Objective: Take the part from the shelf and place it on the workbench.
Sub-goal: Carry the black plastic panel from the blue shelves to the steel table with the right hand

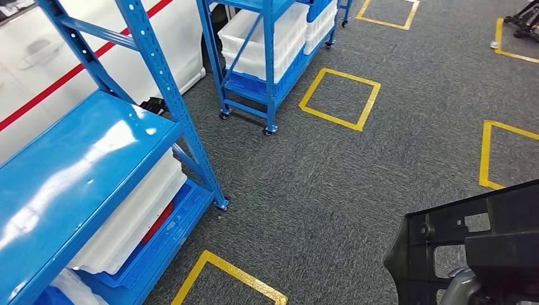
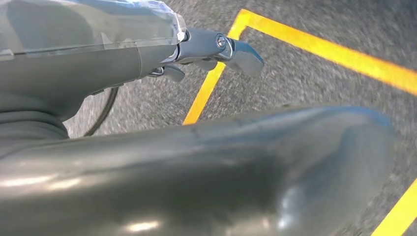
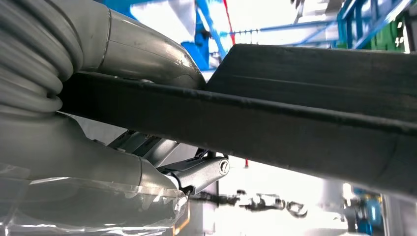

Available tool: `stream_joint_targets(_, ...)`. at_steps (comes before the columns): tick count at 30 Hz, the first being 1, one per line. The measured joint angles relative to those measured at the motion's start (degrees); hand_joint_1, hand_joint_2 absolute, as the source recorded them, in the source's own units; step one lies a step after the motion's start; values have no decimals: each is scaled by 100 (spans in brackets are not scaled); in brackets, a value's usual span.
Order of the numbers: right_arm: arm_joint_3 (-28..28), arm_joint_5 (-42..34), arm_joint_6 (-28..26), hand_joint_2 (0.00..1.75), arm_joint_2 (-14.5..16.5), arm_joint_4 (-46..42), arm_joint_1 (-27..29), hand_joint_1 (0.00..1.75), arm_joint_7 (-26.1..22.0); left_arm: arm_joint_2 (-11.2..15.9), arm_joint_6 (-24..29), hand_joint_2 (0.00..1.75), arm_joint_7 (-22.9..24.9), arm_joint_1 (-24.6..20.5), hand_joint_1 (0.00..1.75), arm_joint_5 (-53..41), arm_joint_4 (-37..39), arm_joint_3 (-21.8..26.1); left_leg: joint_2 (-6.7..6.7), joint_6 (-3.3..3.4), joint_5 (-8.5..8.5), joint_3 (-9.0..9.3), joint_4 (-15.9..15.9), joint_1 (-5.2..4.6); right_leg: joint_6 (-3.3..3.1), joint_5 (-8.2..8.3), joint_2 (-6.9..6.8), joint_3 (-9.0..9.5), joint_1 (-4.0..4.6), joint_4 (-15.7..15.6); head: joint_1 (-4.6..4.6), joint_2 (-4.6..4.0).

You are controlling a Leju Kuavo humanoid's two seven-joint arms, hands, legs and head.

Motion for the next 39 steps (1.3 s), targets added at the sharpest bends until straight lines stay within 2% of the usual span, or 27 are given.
stream_joint_targets(1,-4,4,-9,175,7,5,3,175,1,0,-1,0,3,15,0,-6,0,-1,-32,-1,-132,-146,332,0,-9,8,69,-15,11,3,0,1)
stream_joint_targets(2,-11,7,-22,175,12,11,9,175,1,0,-1,0,6,25,0,-11,0,-1,-44,2,-139,-218,490,1,-11,15,154,-24,21,8,0,0)
stream_joint_targets(3,-21,8,-32,175,16,17,17,175,1,0,0,0,8,29,0,-12,0,-1,-54,12,-21,-188,424,1,-7,21,237,-26,27,14,1,0)
stream_joint_targets(5,-37,9,-45,175,26,26,28,175,1,0,1,0,9,29,0,-12,0,-2,-172,47,424,98,-218,4,11,33,406,-20,29,25,1,0)
stream_joint_targets(6,-43,14,-53,175,33,28,29,175,1,0,1,0,9,29,0,-14,0,-2,-328,71,595,257,-596,7,33,39,480,-26,34,38,2,0)
stream_joint_targets(8,-50,40,-91,175,45,34,36,175,1,0,-4,0,7,26,0,-20,0,-3,-552,107,707,420,-1031,2,103,69,615,-74,23,53,3,0)
stream_joint_targets(9,-53,60,-119,175,48,40,47,175,2,1,-9,0,2,22,0,-25,0,-3,-590,123,695,439,-1102,-8,149,91,681,-102,13,51,3,0)
stream_joint_targets(10,-55,86,-144,175,51,45,65,175,2,2,-15,0,-4,17,0,-29,0,-3,-523,149,707,444,-1134,-12,195,119,741,-127,1,40,6,0)
stream_joint_targets(11,-57,112,-167,175,54,54,87,175,2,3,-22,0,-12,13,0,-34,0,-4,-446,180,739,452,-1167,-10,226,117,701,-153,-1,55,8,0)
stream_joint_targets(12,-59,134,-179,175,56,63,102,175,1,4,-29,0,-20,14,0,-41,0,-4,-362,216,777,463,-1208,-10,246,51,568,-203,12,143,16,0)
stream_joint_targets(14,-62,164,-196,175,58,89,116,175,1,5,-45,0,-27,27,0,-51,0,-5,-167,282,830,466,-1263,-25,259,-277,199,-425,38,628,34,0)
stream_joint_targets(15,-62,171,-203,175,58,104,115,175,2,5,-51,0,-28,38,0,-54,0,-5,-76,301,836,454,-1265,-42,267,-484,84,-579,43,987,42,0)
stream_joint_targets(17,-63,174,-230,175,58,139,120,175,4,5,-57,0,-28,51,0,-60,0,-5,124,313,832,434,-1256,-64,288,-709,17,-795,31,1549,43,0)
stream_joint_targets(18,-63,173,-240,175,58,156,123,175,6,6,-58,0,-31,50,0,-64,0,-5,217,311,827,425,-1250,-68,295,-669,-6,-767,26,1559,43,0)
stream_joint_targets(19,-64,172,-248,175,58,171,127,175,8,6,-59,0,-33,45,0,-67,0,-5,298,305,819,422,-1244,-68,299,-557,-39,-648,22,1393,43,-1)
stream_joint_targets(20,-64,172,-252,175,58,181,130,175,9,5,-61,0,-36,38,0,-69,0,-5,370,290,804,425,-1230,-67,297,-380,-121,-406,22,1000,44,-1)
stream_joint_targets(23,-66,172,-251,175,61,202,130,175,13,9,-66,0,-43,26,0,-69,0,-5,523,204,745,459,-1165,-92,204,-136,-458,124,63,96,35,0)
stream_joint_targets(24,-67,174,-251,175,62,208,132,175,14,11,-66,0,-44,22,0,-69,0,-6,565,171,738,474,-1153,-103,164,-146,-480,128,84,63,33,0)
stream_joint_targets(26,-69,205,-263,175,67,218,145,175,15,11,-67,0,-45,4,0,-70,0,-7,648,111,728,494,-1149,-97,96,-107,-359,92,91,45,32,0)
stream_joint_targets(28,-70,268,-287,175,76,230,157,175,13,11,-67,0,-48,-7,0,-71,0,-9,455,49,570,441,-992,-72,17,-59,-236,69,65,6,21,0)
stream_joint_targets(30,-70,310,-307,175,87,253,163,175,12,11,-68,0,-51,5,0,-73,0,-10,105,12,198,199,-424,-45,-41,-20,-116,38,58,-11,5,1)
stream_joint_targets(32,-70,318,-324,175,94,289,165,175,14,11,-69,0,-52,30,0,-76,0,-10,-27,11,-112,-143,330,-40,-68,11,42,-4,83,-8,2,0)
stream_joint_targets(33,-70,315,-330,175,95,309,168,175,15,11,-69,0,-52,40,0,-79,0,-9,-43,21,-121,-229,509,-41,-71,25,129,-17,96,-6,2,0)
stream_joint_targets(34,-70,313,-336,175,95,331,171,175,15,11,-69,0,-52,45,0,-82,0,-9,-58,42,-10,-214,466,-42,-69,40,226,-24,109,-4,2,0)
stream_joint_targets(35,-70,310,-339,175,95,351,174,175,16,11,-68,0,-52,46,0,-87,0,-9,-85,70,186,-93,199,-45,-64,51,309,-24,117,-2,3,0)
stream_joint_targets(37,-70,307,-344,175,96,386,178,175,16,18,-67,0,-56,45,0,-100,0,-10,-332,144,580,279,-625,-53,-37,77,464,-28,125,4,4,0)
stream_joint_targets(39,-70,301,-345,175,97,420,180,175,16,31,-66,0,-68,43,0,-109,0,-10,-569,189,708,470,-1101,-68,16,112,591,-65,112,17,5,-1)
